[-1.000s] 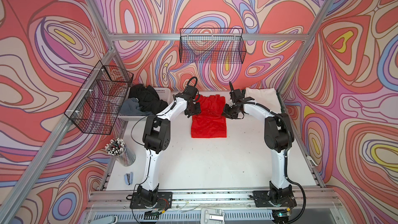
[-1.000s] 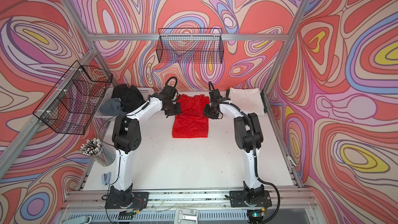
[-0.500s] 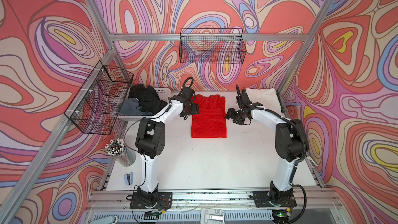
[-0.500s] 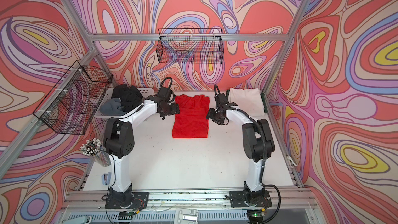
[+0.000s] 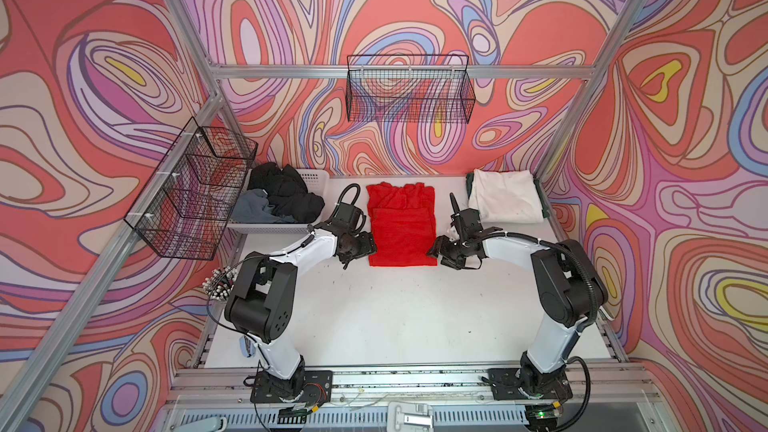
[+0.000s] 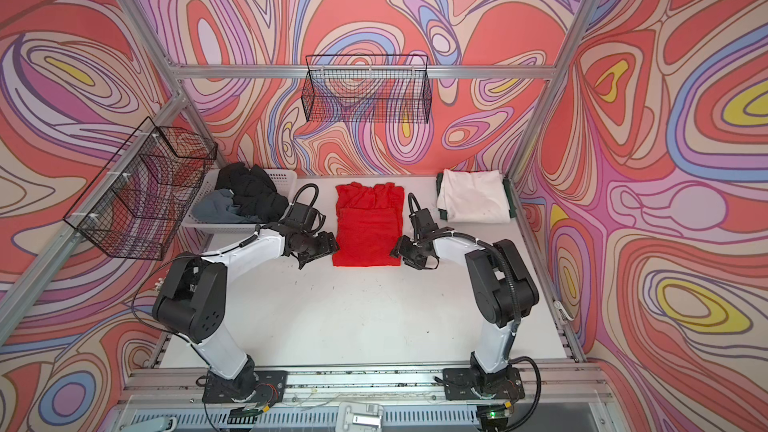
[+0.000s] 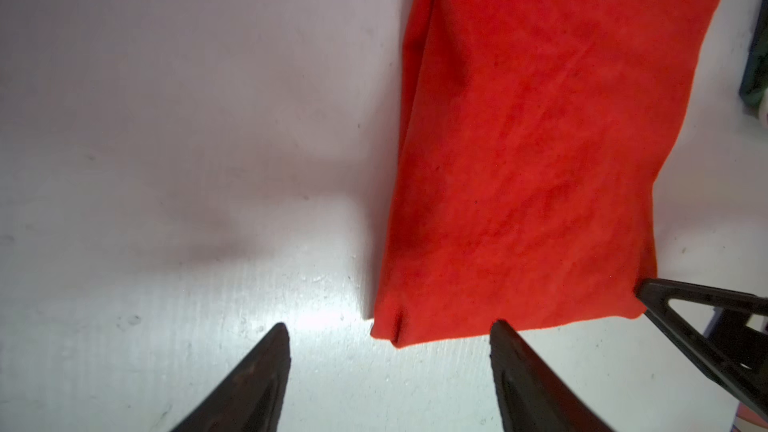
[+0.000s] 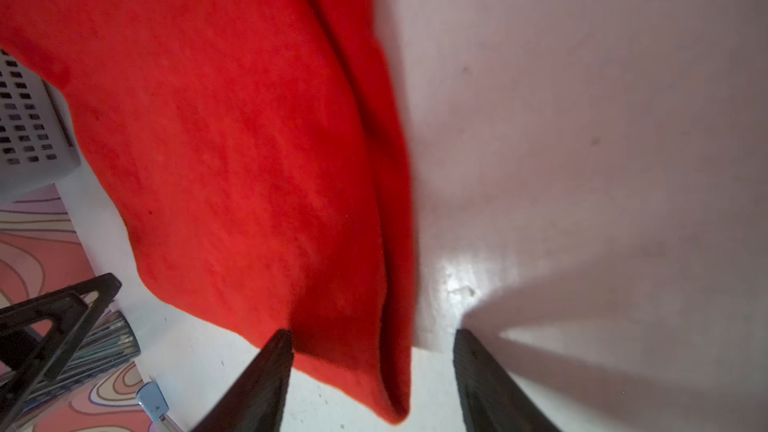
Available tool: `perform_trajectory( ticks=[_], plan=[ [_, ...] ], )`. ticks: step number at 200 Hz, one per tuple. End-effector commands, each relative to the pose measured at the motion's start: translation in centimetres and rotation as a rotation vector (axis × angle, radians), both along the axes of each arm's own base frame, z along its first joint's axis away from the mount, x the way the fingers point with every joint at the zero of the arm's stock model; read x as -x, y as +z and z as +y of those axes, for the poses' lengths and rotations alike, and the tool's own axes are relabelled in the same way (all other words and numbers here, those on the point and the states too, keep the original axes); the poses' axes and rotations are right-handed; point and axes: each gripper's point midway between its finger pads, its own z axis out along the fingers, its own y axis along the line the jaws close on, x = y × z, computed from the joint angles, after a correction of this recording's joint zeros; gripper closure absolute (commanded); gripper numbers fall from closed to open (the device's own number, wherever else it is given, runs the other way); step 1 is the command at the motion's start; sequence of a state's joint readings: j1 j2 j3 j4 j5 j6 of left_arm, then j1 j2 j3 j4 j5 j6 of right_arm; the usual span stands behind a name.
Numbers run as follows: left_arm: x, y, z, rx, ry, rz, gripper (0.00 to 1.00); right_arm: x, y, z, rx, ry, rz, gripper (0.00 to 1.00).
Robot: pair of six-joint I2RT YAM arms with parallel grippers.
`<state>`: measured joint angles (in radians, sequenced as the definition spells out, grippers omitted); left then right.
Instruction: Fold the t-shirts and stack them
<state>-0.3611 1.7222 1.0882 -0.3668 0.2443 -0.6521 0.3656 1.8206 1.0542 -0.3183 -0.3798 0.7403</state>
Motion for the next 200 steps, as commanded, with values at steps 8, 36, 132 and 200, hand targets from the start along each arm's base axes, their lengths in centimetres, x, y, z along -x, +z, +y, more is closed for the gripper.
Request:
perform_trajectory(
  ticks=[8, 36, 132, 200],
  plan=[
    [0.4, 0.1, -1.3, 0.102, 0.032, -0.001, 0.28, 0.4, -0.3, 0.7, -0.038, -0.035, 0.001, 0.41],
    [0.7, -1.0, -1.5, 0.118, 0.054, 0.009, 0.33, 0.5, -0.4, 0.6, -0.039, -0.058, -0.010, 0.45],
    [0.3, -3.2, -2.9, 0.060, -0.013, 0.052, 1.00, -0.5, 0.5, 0.0, 0.003, -0.065, -0.070, 1.00],
    [2.3, 1.6, -2.7, 0.064, -0.070, -0.033, 1.00, 1.4, 4.3, -0.6, 0.012, -0.033, -0.137, 1.00]
  ],
)
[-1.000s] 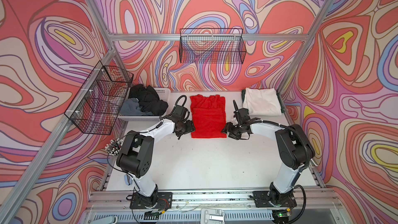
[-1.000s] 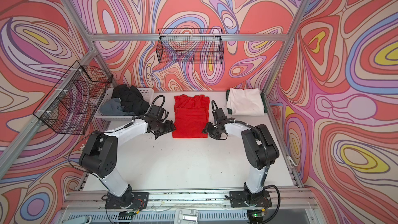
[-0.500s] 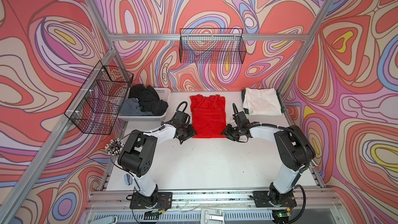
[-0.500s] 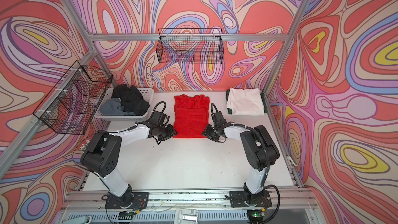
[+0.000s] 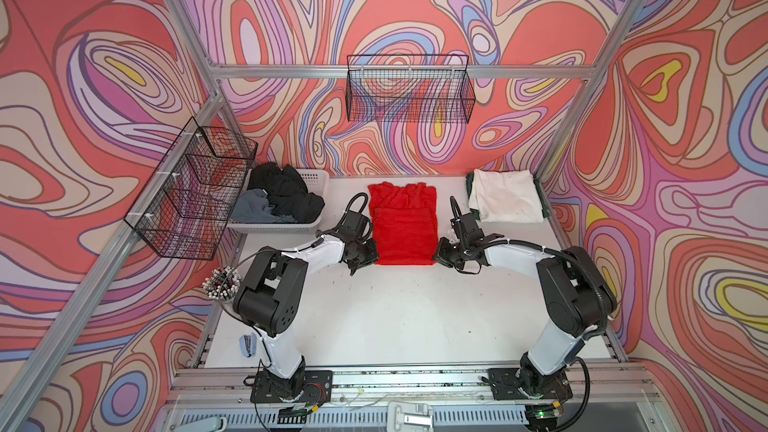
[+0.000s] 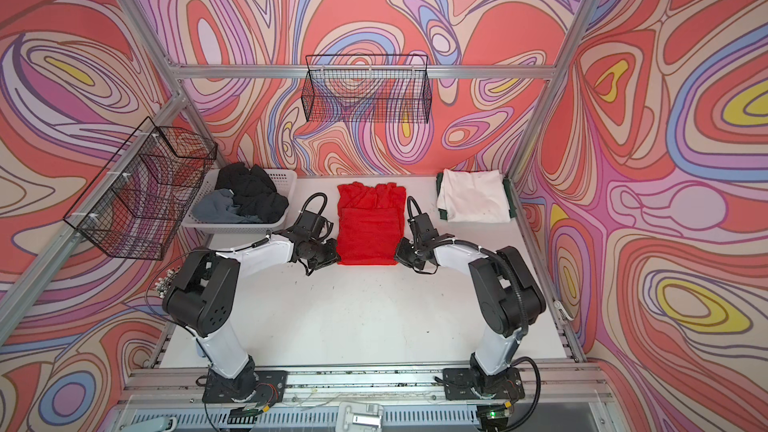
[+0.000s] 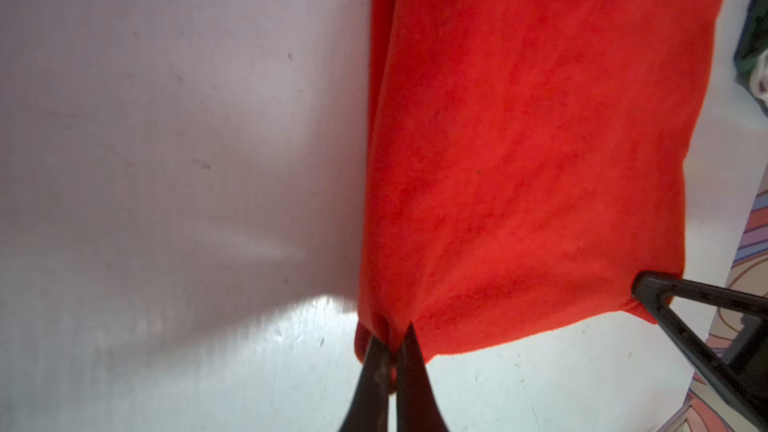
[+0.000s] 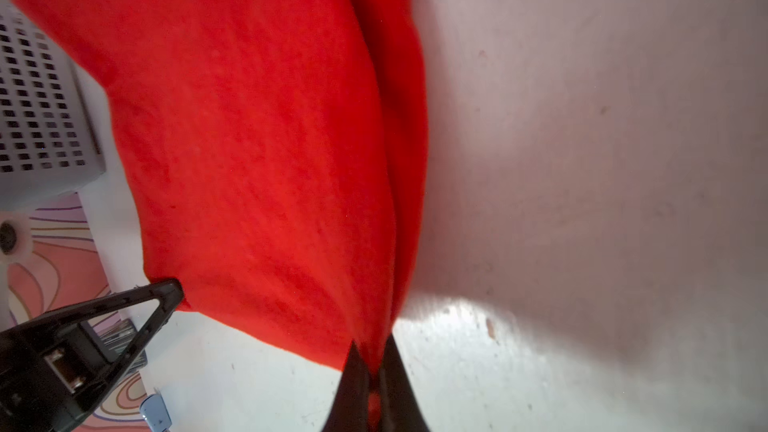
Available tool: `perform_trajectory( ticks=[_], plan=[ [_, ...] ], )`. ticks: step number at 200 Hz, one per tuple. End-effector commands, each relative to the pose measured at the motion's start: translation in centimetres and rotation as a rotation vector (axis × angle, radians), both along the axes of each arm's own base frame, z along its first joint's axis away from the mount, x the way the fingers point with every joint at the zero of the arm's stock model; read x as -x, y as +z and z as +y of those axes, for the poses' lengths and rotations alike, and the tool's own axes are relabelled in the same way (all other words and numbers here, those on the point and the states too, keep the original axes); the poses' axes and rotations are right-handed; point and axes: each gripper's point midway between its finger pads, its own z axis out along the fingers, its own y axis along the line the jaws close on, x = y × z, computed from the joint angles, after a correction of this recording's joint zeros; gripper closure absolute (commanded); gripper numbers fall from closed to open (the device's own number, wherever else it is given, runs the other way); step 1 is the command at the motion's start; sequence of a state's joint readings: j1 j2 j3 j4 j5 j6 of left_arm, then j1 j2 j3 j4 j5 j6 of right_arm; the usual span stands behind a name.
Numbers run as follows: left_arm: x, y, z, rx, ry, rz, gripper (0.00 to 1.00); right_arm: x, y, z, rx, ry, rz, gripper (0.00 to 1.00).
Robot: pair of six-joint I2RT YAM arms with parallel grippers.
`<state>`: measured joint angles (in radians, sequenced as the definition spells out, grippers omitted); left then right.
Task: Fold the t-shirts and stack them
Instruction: 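Grasp the folded shirt's near edge with both grippers and lift it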
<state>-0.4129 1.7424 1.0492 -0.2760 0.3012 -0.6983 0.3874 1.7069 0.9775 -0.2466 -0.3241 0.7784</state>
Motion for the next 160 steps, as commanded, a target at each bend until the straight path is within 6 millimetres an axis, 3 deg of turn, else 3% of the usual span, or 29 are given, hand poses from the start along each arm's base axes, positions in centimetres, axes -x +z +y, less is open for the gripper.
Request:
perform_trajectory(
  ticks=[1, 52, 106, 133, 160],
  plan=[
    [1.4, 2.5, 0.2, -0.008, -0.031, -0.043, 1.00, 1.2, 2.0, -0.5, 0.020, 0.004, -0.038, 1.00],
    [5.9, 4.8, -1.2, -0.017, -0.088, -0.071, 1.00, 5.0, 4.8, 0.4, 0.043, 0.049, -0.074, 1.00],
    [10.6, 6.2, 0.2, -0.020, -0.059, -0.107, 1.00, 9.2, 7.3, -0.5, 0.012, 0.024, -0.123, 1.00],
    [12.1, 6.4, 0.2, 0.006, -0.057, -0.123, 1.00, 11.0, 8.1, -0.4, -0.004, 0.037, -0.136, 1.00],
    [13.5, 8.1, -0.1, -0.027, -0.082, -0.197, 1.00, 12.6, 9.9, 0.1, -0.026, 0.045, -0.177, 1.00]
  ],
)
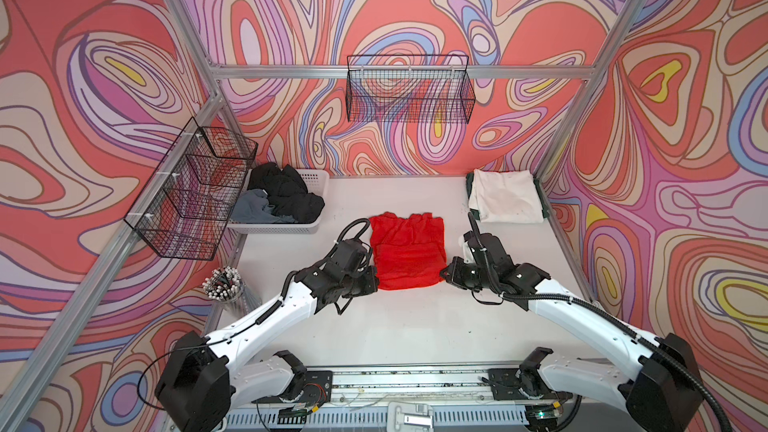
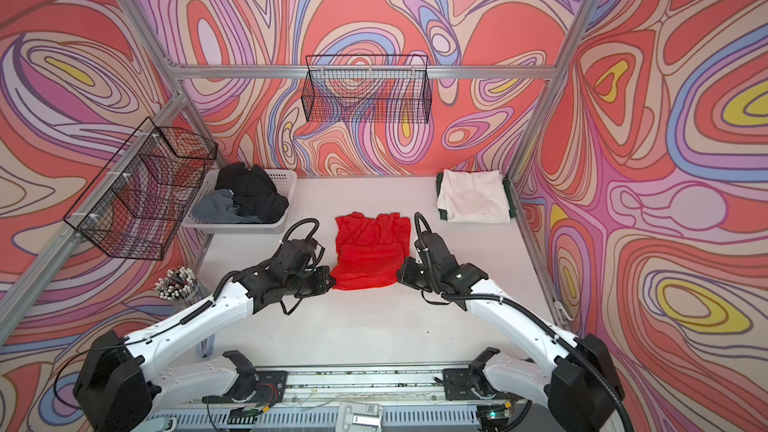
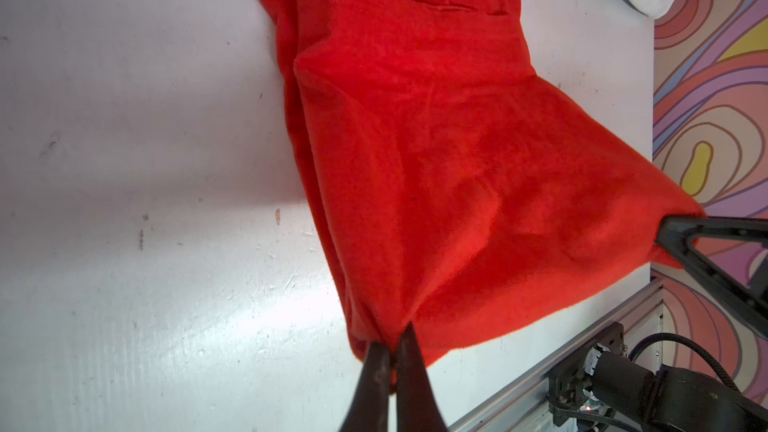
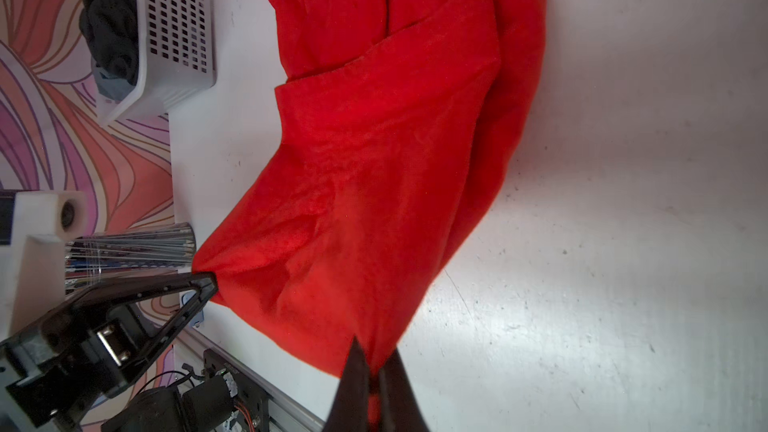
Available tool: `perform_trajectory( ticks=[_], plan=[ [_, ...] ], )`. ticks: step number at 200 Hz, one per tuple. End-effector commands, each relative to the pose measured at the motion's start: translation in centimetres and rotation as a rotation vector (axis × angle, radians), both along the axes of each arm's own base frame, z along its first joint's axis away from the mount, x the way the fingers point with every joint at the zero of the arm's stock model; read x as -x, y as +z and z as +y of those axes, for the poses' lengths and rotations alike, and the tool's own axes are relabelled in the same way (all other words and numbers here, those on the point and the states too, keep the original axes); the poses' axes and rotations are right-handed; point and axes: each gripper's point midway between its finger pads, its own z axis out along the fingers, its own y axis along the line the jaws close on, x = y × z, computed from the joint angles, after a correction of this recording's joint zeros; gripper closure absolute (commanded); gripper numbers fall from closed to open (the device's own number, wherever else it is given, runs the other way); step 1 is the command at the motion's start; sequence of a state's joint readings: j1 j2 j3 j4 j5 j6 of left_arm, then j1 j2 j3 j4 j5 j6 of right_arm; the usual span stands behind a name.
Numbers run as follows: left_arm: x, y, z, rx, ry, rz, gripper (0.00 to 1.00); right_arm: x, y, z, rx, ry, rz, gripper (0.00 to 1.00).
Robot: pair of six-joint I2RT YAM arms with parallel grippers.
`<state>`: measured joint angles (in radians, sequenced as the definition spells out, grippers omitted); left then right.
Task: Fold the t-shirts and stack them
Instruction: 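Grasp the folded shirt's near edge with both grippers and lift it, then fold the lifted near edge away from the robot over the shirt with both grippers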
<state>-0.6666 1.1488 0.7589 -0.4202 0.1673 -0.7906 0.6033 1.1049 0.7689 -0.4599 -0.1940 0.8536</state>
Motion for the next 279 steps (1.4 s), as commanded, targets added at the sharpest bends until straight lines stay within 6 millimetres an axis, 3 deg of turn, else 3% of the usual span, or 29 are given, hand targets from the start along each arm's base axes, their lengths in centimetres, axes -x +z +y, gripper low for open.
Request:
perform_trajectory(
  ticks=[1, 44, 75, 114, 146, 194, 279],
  plan=[
    [1.1, 1.0, 0.5, -0.047, 0.026, -0.050, 1.00, 1.3, 0.7, -0.3, -0.002, -0.030, -0.009, 1.00],
    [1.9, 3.0, 1.3, -0.092, 0.027, -0.142, 1.00, 2.6, 3.2, -0.1, -0.032, -0.046, -0.068, 1.00],
    [1.2, 5.0, 1.5, -0.109, 0.028, -0.193, 1.00, 3.1, 3.5, -0.7, -0.025, -0.062, -0.075, 1.00],
    [-0.2, 6.4, -0.1, -0.103, 0.001, -0.221, 1.00, 2.7, 3.8, -0.7, -0.017, -0.071, -0.083, 1.00],
    [-1.8, 7.7, -1.0, -0.130, -0.009, -0.262, 1.00, 1.9, 3.9, -2.0, 0.046, -0.142, -0.099, 1.00],
    [-3.9, 9.2, -1.6, -0.166, -0.010, -0.292, 1.00, 0.3, 4.7, -1.8, 0.114, -0.151, -0.126, 1.00],
    [-7.4, 9.6, -1.6, -0.148, 0.003, -0.269, 1.00, -3.8, 5.5, -1.6, 0.199, -0.161, -0.119, 1.00]
  ],
)
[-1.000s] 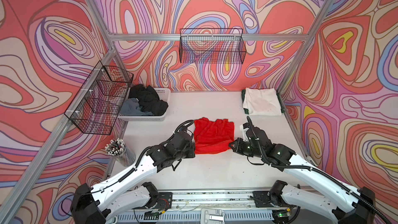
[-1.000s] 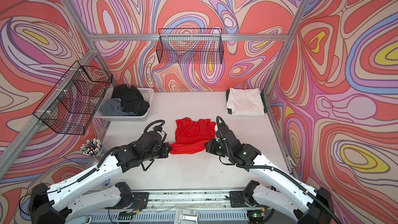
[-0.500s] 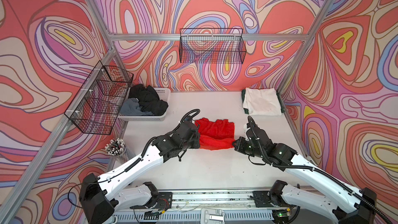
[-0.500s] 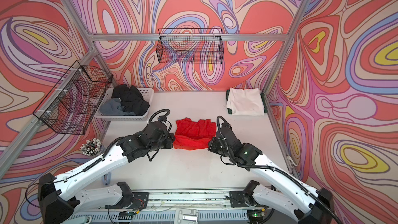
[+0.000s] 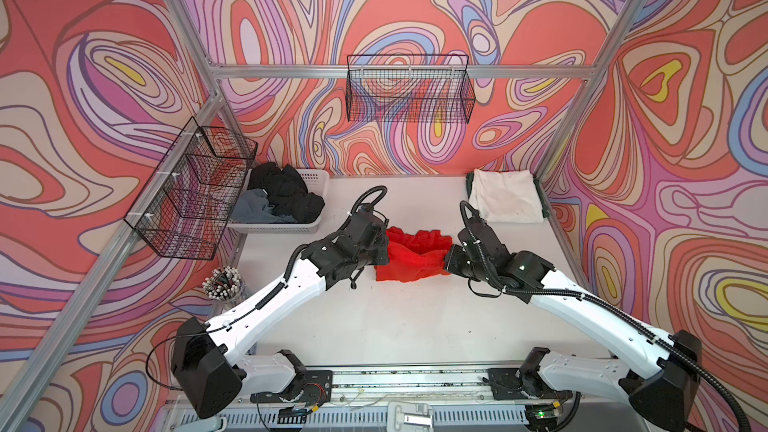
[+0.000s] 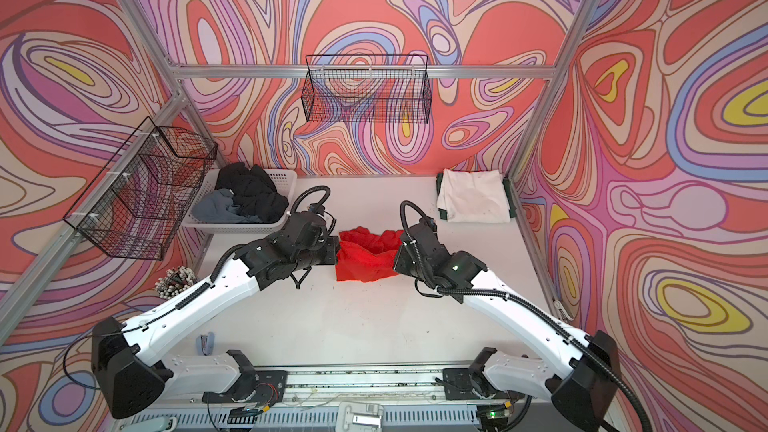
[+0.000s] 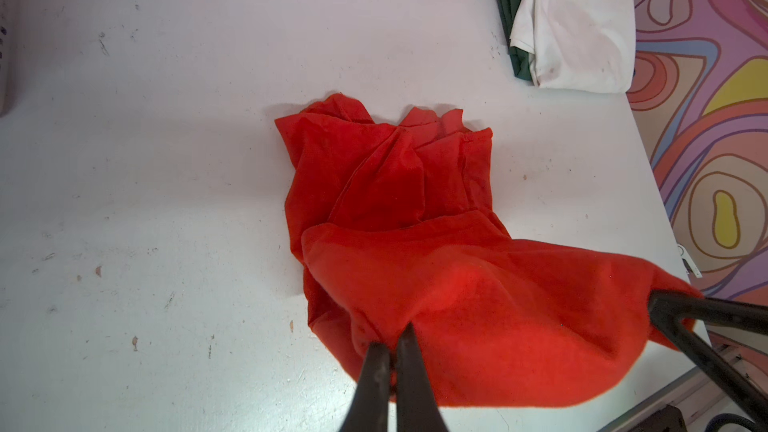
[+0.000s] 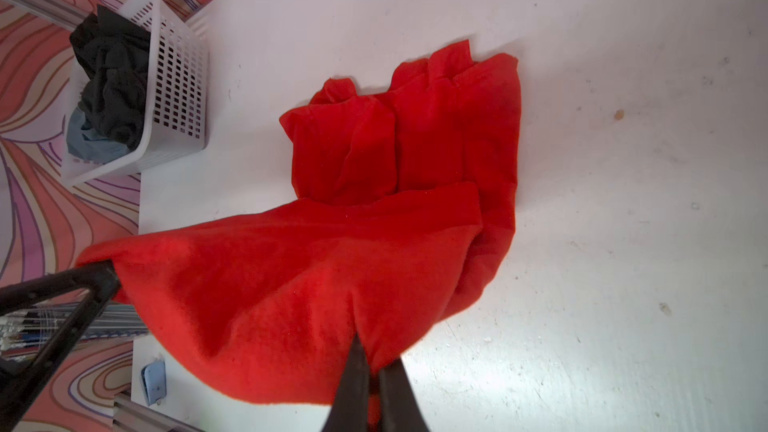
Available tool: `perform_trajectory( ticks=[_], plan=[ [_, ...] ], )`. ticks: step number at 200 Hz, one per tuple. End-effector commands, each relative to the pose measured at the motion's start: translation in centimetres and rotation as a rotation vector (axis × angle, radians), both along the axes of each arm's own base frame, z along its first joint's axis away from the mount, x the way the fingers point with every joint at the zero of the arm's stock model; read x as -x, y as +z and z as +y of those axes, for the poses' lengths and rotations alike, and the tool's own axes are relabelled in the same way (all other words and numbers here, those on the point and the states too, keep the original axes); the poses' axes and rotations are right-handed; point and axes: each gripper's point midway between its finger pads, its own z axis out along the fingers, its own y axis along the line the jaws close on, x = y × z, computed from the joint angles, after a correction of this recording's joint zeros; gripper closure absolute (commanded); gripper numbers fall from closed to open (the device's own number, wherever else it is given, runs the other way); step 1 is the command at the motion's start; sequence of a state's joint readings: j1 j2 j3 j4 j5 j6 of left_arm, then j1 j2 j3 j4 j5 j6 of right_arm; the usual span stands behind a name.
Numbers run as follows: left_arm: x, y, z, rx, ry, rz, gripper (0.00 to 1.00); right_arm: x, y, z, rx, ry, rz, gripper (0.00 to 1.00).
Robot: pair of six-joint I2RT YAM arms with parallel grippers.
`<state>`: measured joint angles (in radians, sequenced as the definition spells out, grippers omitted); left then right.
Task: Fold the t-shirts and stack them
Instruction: 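Fold the lifted near edge away from the robot over the shirt with both grippers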
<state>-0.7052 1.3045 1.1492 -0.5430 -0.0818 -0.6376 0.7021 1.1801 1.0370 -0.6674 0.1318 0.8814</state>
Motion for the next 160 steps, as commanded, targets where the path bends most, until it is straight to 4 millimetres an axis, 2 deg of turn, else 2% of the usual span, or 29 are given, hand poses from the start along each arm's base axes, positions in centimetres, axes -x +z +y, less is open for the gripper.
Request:
perform_trajectory(
  ticks=[1, 45, 81, 132, 160],
  plan=[
    [-0.9, 0.5, 0.0, 0.003, -0.010, 0.001, 1.00, -1.1, 0.1, -0.7, 0.016, -0.013, 0.001, 1.00],
    [-2.7, 0.4, -0.2, 0.000, -0.004, -0.001, 1.00, -3.4, -0.6, -1.1, -0.004, -0.021, 0.023, 1.00],
    [-4.3, -0.4, -0.9, -0.012, -0.013, 0.021, 1.00, -5.2, -2.3, -1.4, 0.022, -0.019, 0.067, 1.00],
    [-6.9, -3.4, -0.6, -0.022, 0.013, 0.085, 1.00, -8.3, -3.9, -1.8, 0.048, -0.033, 0.078, 1.00],
    [-8.8, -4.9, 0.0, -0.012, 0.038, 0.117, 1.00, -10.0, -5.7, -1.8, 0.077, -0.032, 0.115, 1.00]
  ],
)
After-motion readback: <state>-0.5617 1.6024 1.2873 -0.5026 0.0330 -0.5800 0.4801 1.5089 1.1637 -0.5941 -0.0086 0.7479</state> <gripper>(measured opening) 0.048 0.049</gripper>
